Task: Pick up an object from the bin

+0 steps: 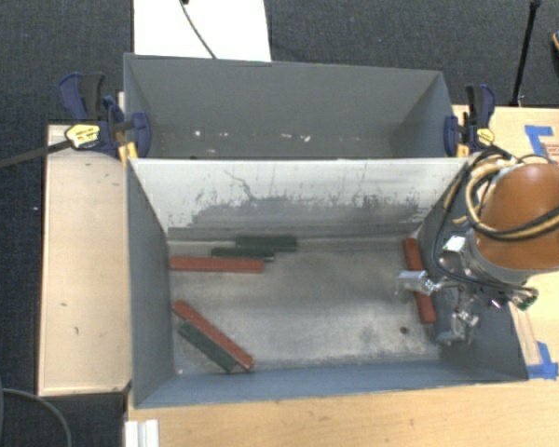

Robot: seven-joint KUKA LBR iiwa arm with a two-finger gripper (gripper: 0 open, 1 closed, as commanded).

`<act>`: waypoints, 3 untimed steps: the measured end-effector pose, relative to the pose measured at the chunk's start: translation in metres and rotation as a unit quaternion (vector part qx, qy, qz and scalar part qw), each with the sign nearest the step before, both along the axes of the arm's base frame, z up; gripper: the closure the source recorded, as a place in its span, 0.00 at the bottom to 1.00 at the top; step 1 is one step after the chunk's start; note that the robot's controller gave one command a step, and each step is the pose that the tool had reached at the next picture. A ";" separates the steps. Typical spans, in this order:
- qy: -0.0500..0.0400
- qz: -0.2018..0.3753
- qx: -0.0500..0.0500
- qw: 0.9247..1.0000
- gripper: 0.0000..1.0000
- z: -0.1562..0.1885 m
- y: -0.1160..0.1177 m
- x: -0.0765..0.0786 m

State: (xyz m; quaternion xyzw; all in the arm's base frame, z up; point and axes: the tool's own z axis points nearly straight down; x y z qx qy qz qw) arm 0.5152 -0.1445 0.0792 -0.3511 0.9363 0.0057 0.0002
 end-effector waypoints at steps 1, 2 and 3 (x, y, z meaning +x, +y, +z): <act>-0.004 0.295 0.000 0.956 0.00 -0.004 0.012 0.025; -0.003 0.290 -0.003 0.957 1.00 -0.004 0.007 0.025; -0.007 0.290 -0.006 0.957 1.00 0.063 0.013 0.027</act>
Offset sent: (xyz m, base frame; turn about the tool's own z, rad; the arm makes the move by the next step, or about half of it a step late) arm 0.0245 0.0065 -0.0040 -0.5991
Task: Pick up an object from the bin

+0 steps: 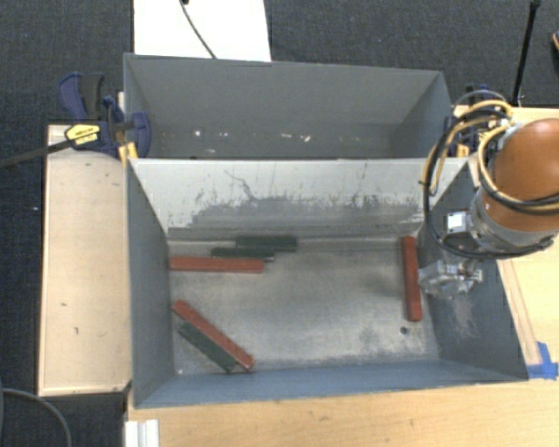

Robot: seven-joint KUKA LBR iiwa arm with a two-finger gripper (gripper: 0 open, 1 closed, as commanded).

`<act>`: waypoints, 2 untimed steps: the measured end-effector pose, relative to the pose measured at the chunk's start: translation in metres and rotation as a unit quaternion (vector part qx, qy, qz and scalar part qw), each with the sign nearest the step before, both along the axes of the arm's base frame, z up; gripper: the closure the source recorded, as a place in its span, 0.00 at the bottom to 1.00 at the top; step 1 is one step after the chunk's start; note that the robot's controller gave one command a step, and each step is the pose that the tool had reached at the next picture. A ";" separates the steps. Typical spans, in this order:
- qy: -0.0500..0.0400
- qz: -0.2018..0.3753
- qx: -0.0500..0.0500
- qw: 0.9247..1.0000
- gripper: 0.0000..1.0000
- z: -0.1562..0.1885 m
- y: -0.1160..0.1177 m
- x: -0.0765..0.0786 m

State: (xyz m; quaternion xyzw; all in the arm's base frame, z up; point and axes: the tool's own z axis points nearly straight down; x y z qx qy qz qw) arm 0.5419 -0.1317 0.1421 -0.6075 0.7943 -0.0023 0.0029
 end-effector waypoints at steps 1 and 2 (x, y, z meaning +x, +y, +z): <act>0.002 0.004 0.002 1.000 1.00 -0.004 0.029 0.013; 0.003 0.000 0.001 1.000 0.00 -0.004 0.027 0.012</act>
Offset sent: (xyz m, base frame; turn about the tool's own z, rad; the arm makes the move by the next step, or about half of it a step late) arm 0.0114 0.0261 -0.0046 -0.0042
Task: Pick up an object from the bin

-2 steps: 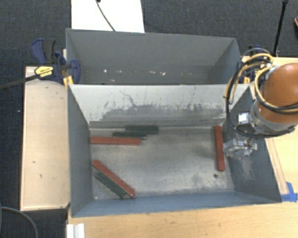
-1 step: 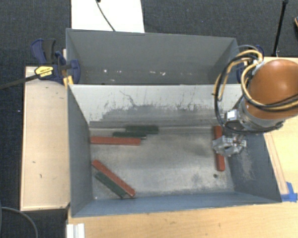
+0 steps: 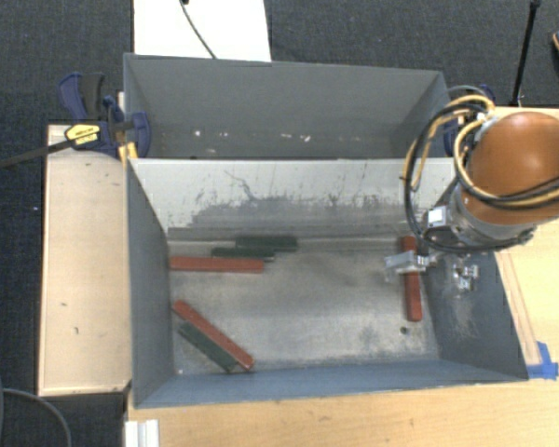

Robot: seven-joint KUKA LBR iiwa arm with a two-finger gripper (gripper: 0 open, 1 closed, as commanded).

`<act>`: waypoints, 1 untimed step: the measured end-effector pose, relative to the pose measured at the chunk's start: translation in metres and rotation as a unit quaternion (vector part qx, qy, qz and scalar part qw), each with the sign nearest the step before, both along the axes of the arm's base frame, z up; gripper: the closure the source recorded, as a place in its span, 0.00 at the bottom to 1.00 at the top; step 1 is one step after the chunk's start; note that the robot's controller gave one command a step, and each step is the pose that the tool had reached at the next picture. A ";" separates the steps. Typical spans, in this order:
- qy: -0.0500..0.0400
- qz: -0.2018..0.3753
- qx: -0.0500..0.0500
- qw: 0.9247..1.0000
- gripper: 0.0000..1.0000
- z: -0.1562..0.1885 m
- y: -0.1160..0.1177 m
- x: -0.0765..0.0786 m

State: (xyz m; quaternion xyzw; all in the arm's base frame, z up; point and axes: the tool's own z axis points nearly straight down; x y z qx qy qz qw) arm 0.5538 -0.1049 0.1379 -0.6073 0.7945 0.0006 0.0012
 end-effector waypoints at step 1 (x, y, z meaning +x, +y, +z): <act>-0.001 0.194 0.001 0.981 0.00 -0.065 -0.002 0.029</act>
Offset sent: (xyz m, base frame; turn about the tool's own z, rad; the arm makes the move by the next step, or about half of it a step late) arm 0.0287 -0.0051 -0.0652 -0.3923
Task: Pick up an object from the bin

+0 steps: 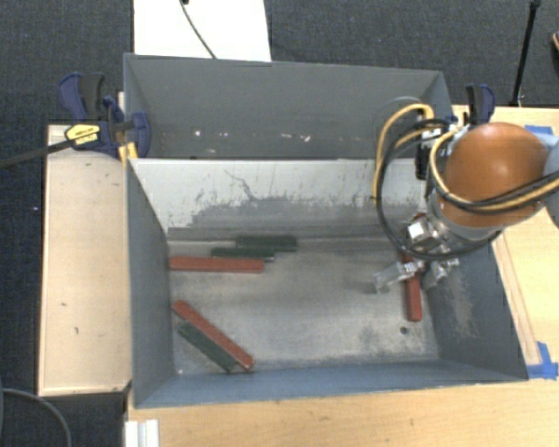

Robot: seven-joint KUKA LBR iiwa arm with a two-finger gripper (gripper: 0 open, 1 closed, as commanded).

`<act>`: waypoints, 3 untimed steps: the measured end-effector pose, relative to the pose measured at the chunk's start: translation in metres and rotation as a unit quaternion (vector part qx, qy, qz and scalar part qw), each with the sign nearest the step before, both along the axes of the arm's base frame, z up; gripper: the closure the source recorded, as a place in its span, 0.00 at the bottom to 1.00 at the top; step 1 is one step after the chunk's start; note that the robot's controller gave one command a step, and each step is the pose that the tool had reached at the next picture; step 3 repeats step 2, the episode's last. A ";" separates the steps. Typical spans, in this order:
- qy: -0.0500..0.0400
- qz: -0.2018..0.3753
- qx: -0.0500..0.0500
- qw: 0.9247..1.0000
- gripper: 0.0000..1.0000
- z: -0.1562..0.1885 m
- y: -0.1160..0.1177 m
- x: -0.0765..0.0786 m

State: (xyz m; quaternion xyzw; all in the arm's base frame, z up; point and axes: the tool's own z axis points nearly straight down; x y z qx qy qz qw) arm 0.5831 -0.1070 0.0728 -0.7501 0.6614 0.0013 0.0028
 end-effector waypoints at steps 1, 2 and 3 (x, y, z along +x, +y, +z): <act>0.002 -0.004 -0.002 1.000 1.00 0.000 -0.002 -0.001; -0.003 0.141 -0.003 0.990 1.00 0.197 0.030 -0.019; -0.003 0.141 -0.003 0.990 1.00 0.197 0.030 -0.019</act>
Offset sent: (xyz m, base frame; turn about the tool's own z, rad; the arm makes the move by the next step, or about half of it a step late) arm 0.0000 0.0000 0.0000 0.0000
